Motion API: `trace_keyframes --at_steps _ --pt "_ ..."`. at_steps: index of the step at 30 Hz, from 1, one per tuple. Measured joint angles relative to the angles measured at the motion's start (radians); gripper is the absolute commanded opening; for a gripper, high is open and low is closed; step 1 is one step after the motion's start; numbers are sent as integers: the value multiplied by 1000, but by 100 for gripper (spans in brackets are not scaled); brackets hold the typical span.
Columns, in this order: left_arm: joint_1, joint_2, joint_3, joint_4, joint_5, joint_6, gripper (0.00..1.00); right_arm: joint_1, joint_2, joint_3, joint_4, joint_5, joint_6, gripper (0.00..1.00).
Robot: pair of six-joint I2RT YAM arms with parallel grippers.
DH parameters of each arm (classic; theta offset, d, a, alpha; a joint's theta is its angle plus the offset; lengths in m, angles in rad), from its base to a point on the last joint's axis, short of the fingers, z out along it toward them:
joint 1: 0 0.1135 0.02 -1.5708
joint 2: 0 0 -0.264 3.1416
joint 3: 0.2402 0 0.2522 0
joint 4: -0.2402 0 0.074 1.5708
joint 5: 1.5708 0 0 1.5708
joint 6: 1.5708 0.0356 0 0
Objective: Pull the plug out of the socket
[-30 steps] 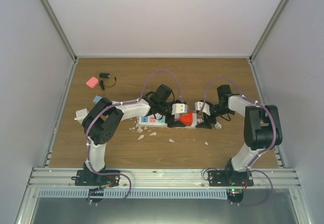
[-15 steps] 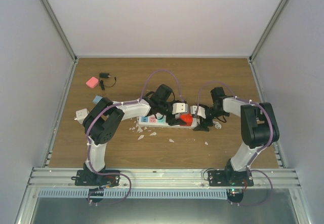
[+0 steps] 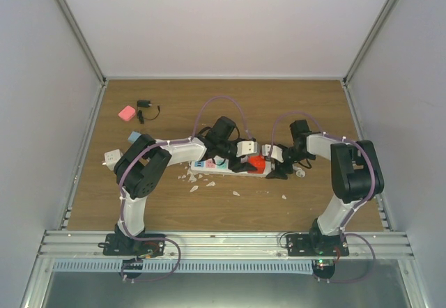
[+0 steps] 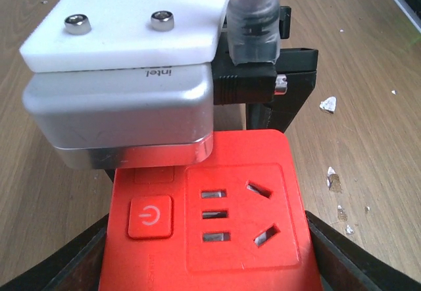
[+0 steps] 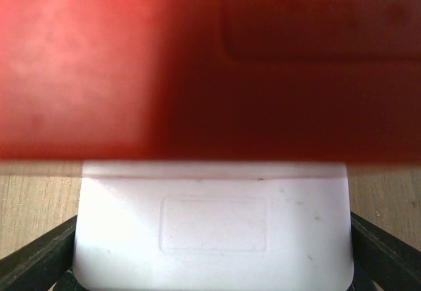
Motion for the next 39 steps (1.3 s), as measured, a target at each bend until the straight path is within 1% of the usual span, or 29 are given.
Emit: trace_keyframes --at_steps 3,4,5,6,7,8,9,11,18,25,29,32,39 --pt "0 0 -3 5 0 -6 42 0 0 0 0 0 0 60" --pt "0 -2 -7 11 0 -6 42 0 0 0 0 0 0 61" --pt "0 -4 -12 17 -2 -3 41 0 0 0 0 0 0 65" --pt "0 -6 -16 21 -5 -1 41 0 0 0 0 0 0 72" --pt "0 -7 -18 23 -8 2 40 0 0 0 0 0 0 82" --pt "0 -9 -19 23 -11 8 40 0 0 1 -1 -2 0 89" --pt "0 -9 -19 23 -11 11 40 0 0 5 -6 -2 1 94" --pt "0 -11 -19 23 -11 18 39 -2 4 17 -20 -8 4 99" --pt "19 -19 -33 19 -7 26 39 -4 -20 66 -57 -114 39 100" --pt "61 -55 -71 -26 25 71 39 -5 -115 74 -42 -267 96 100" --pt "92 -72 -85 -63 49 111 39 -2 -138 59 17 -339 172 100" --pt "114 -86 -98 -91 65 139 39 11 -150 18 94 -372 254 99" --pt "137 -105 -112 -135 86 189 39 64 -152 -30 185 -360 354 100"
